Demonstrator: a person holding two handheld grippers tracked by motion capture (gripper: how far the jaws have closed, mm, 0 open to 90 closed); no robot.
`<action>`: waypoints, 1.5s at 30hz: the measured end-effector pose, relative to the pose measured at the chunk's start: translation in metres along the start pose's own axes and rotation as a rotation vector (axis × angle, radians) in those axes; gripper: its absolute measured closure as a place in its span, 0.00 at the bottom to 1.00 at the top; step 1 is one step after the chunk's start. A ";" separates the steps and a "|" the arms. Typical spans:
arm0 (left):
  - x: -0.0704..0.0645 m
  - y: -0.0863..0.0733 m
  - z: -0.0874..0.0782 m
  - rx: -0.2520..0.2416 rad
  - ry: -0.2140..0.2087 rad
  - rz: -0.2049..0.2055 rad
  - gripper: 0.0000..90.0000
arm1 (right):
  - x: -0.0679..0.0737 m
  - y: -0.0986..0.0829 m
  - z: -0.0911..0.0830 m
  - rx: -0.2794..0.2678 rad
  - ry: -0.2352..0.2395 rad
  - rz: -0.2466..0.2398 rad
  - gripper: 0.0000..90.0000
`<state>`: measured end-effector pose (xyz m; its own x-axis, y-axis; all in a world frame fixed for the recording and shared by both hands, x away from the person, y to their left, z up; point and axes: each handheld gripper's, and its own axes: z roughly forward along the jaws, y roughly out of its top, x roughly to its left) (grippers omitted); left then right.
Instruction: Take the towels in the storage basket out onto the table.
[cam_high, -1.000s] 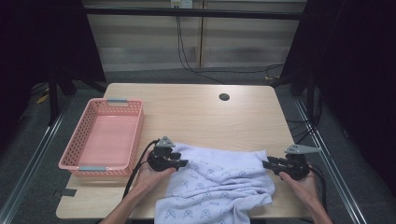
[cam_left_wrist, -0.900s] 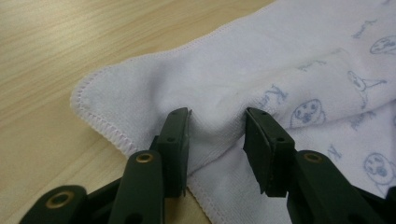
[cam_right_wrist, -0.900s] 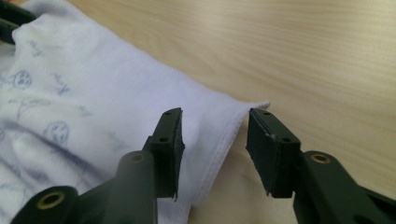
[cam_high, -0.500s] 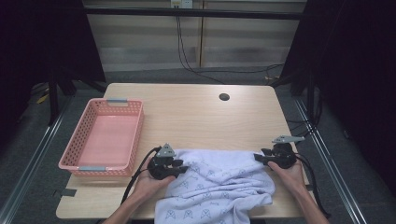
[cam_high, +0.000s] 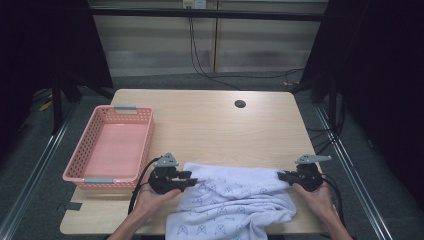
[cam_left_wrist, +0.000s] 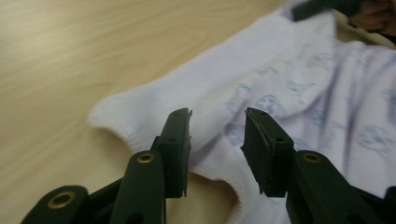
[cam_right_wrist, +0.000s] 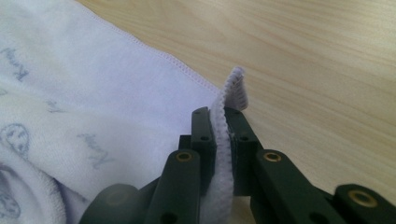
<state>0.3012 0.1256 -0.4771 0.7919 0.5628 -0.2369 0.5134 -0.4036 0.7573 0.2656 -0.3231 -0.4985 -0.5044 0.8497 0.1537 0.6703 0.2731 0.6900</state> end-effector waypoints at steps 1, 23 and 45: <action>0.001 0.002 0.004 0.000 -0.006 -0.004 0.61 | -0.001 -0.001 0.000 -0.004 0.003 -0.001 0.94; 0.033 0.010 0.045 0.027 0.085 -0.088 0.47 | -0.005 -0.003 -0.012 -0.070 0.049 0.022 0.93; 0.015 0.063 -0.043 -0.257 0.000 0.001 0.92 | 0.001 0.060 -0.076 -0.366 0.100 0.011 0.95</action>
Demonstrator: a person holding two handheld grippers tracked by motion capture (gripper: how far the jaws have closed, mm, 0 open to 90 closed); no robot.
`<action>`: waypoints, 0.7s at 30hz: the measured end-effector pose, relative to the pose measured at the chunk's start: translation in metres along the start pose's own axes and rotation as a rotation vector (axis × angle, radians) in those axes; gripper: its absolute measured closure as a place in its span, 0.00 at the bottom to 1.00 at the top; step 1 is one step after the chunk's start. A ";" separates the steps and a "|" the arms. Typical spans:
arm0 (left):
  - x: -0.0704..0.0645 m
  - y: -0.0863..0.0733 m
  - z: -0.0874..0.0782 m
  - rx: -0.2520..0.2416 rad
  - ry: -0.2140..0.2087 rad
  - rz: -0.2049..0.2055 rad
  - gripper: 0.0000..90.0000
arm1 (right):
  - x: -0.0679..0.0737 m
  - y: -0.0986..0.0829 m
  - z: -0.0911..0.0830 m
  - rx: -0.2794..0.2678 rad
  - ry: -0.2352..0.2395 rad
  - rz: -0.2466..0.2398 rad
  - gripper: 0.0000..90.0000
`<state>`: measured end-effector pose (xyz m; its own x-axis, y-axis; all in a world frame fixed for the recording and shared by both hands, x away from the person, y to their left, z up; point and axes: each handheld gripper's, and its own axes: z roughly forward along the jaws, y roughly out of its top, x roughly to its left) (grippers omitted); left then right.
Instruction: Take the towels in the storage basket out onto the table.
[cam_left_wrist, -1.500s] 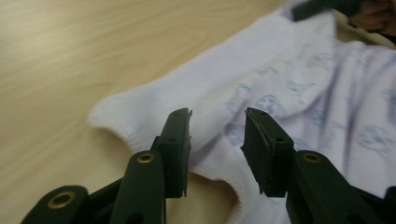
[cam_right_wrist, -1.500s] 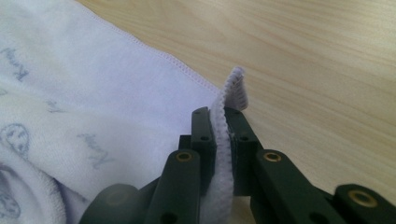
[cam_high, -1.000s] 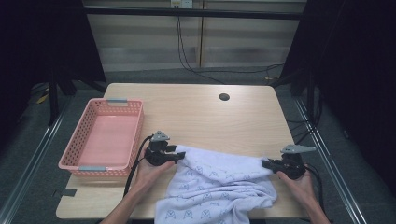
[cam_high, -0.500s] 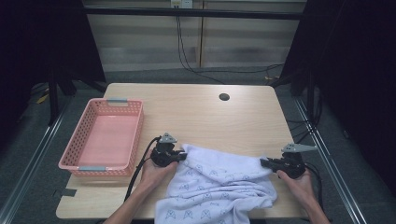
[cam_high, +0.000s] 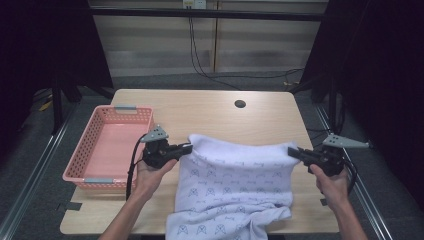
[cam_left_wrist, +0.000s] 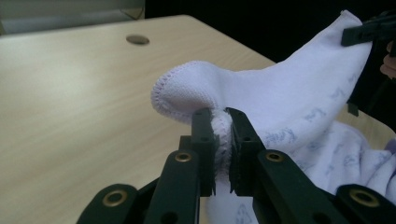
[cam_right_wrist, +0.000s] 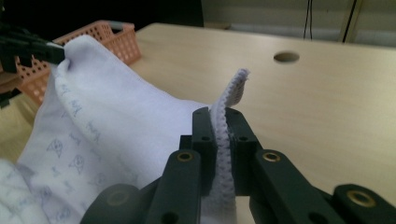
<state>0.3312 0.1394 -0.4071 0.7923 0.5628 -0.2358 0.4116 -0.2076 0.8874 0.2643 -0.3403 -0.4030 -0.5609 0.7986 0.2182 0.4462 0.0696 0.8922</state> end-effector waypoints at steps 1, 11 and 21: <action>0.000 0.007 -0.004 -0.019 0.008 0.001 0.92 | 0.001 0.008 -0.002 -0.017 0.001 -0.008 0.95; 0.001 0.064 -0.036 -0.153 0.047 0.041 0.92 | 0.003 0.076 -0.007 -0.169 -0.006 -0.039 0.95; 0.029 0.112 -0.029 -0.151 0.116 0.055 0.92 | -0.011 0.127 0.013 -0.215 -0.038 -0.054 0.95</action>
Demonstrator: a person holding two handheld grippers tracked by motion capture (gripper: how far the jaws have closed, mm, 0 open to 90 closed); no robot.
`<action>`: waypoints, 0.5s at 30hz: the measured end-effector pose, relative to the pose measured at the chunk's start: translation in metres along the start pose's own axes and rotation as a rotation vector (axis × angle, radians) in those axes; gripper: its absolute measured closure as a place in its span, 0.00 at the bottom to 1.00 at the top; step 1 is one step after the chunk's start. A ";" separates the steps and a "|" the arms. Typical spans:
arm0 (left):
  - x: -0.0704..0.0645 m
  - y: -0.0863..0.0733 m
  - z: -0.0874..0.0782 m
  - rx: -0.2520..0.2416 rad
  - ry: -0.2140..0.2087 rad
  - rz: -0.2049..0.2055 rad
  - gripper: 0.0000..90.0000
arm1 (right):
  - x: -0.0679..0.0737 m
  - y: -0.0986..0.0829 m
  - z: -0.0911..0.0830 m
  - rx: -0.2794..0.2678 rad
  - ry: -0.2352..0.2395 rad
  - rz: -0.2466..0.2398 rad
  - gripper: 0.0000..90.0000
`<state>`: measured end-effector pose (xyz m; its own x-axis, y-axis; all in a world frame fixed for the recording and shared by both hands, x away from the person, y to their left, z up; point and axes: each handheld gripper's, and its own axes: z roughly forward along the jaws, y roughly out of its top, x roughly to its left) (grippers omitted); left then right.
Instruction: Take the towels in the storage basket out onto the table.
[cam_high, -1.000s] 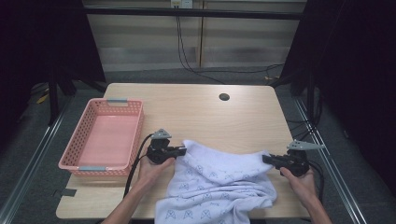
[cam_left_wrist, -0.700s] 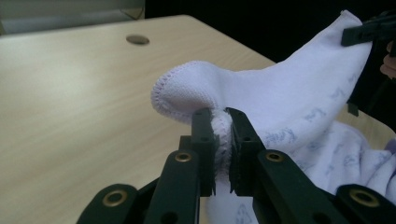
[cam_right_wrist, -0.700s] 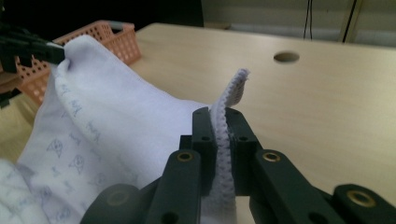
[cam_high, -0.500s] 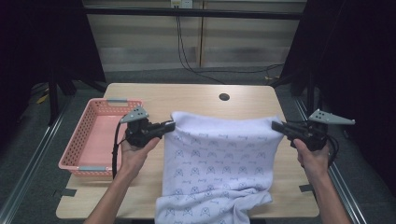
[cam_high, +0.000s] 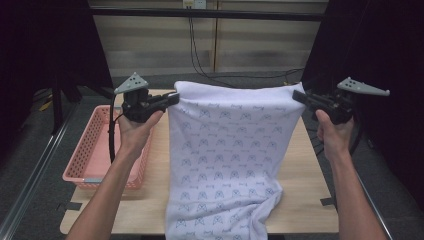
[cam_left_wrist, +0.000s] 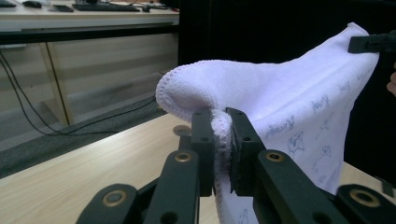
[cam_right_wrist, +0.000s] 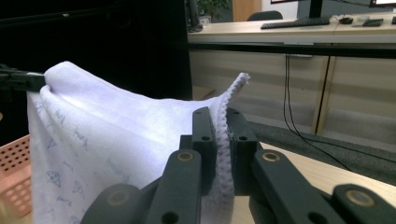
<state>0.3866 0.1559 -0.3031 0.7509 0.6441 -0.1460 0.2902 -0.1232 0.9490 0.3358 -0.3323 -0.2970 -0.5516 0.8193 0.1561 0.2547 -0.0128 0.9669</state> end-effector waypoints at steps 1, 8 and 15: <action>0.006 -0.001 0.006 0.015 0.009 -0.009 0.91 | -0.005 0.002 0.007 0.006 -0.003 0.008 0.95; 0.033 -0.023 0.036 0.116 0.071 -0.091 0.57 | -0.040 -0.017 0.054 0.158 -0.146 0.045 0.65; 0.001 -0.038 0.033 0.124 -0.004 -0.022 0.58 | -0.022 -0.050 0.045 0.202 -0.070 0.023 0.62</action>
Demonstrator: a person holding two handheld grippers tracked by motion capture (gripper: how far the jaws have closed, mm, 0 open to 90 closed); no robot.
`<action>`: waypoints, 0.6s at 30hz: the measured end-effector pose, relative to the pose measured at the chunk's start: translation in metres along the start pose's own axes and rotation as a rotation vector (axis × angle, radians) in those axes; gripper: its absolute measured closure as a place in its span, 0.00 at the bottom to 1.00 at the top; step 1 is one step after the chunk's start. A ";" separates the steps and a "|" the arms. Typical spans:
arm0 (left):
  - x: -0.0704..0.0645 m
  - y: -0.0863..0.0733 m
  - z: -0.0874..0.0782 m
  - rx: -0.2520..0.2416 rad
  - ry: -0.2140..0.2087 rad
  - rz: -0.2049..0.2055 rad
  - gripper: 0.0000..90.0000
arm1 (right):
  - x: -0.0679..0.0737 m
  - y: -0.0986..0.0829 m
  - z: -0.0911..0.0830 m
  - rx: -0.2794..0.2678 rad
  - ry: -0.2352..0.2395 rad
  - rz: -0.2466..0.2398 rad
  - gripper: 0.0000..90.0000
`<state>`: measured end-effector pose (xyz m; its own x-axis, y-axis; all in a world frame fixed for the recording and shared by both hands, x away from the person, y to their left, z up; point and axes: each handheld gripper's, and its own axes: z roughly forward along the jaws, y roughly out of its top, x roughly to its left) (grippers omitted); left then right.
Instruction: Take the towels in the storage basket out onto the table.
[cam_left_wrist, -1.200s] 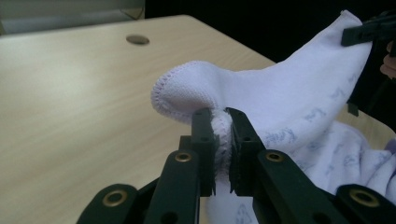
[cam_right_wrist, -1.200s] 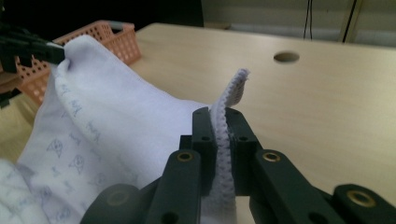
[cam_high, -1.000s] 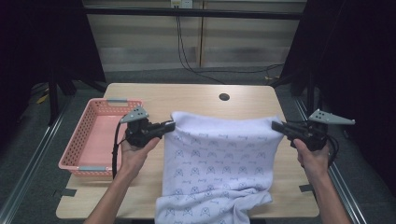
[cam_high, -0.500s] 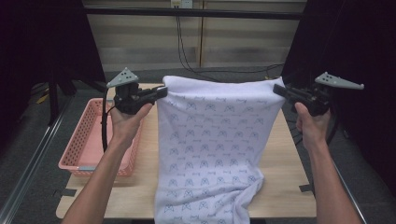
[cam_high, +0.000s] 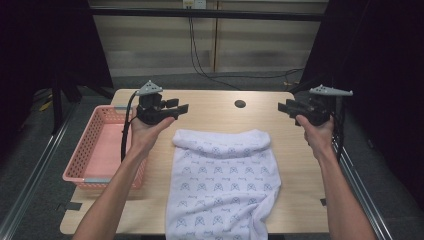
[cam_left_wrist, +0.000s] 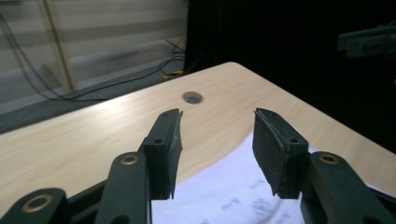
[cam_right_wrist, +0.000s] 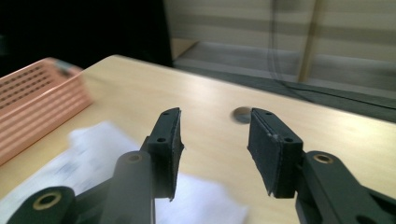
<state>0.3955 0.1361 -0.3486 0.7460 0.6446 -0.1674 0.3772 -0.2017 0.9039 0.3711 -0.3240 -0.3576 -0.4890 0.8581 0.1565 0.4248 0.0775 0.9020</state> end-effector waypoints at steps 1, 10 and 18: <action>-0.006 -0.005 -0.001 0.013 -0.008 0.021 0.59 | 0.006 -0.006 -0.003 0.008 0.012 -0.014 0.61; -0.061 -0.082 -0.015 0.124 -0.191 0.028 0.64 | 0.064 -0.093 -0.048 0.138 0.088 -0.037 0.55; -0.078 -0.158 -0.014 0.328 -0.250 0.016 0.74 | 0.098 -0.171 -0.055 0.327 0.169 -0.024 0.52</action>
<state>0.2704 0.1276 -0.4726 0.8485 0.4483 -0.2813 0.4891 -0.4611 0.7404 0.2087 -0.2812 -0.4748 -0.6089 0.7603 0.2261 0.6195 0.2777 0.7342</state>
